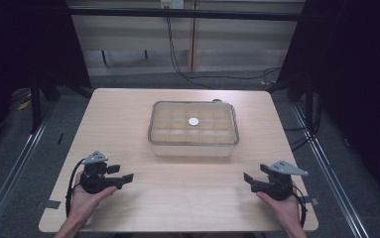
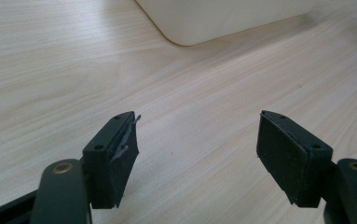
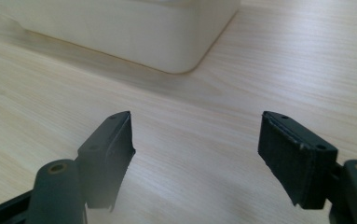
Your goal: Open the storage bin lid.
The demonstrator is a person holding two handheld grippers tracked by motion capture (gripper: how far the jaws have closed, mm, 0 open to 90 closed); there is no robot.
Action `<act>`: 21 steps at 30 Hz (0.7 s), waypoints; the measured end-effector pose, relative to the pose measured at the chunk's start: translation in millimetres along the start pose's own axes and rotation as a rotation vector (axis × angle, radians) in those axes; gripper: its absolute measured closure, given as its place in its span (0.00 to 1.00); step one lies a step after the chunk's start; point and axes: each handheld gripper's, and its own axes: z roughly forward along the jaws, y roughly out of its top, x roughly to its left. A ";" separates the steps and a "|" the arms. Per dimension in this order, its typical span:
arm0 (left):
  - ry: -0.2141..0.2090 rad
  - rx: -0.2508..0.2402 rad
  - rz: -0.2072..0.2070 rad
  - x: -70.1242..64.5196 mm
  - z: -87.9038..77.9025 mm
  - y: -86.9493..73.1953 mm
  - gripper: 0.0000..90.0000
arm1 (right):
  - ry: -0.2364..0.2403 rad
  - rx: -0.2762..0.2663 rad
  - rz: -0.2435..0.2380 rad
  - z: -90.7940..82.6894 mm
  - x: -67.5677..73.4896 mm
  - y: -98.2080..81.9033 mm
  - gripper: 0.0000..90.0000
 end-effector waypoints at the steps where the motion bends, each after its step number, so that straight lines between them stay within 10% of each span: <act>1: 0.000 0.000 0.000 0.0 0.0 0.0 0.32 | 0.000 0.000 0.000 0.0 0.0 0.0 0.30; 14: 0.006 0.014 -0.015 3.4 6.3 1.5 0.31 | 0.110 0.008 0.118 -2.9 -8.8 1.0 0.35; 21: 0.034 -0.012 -0.012 -0.9 4.1 2.9 0.33 | 0.141 -0.016 0.102 -9.2 -6.5 9.8 0.35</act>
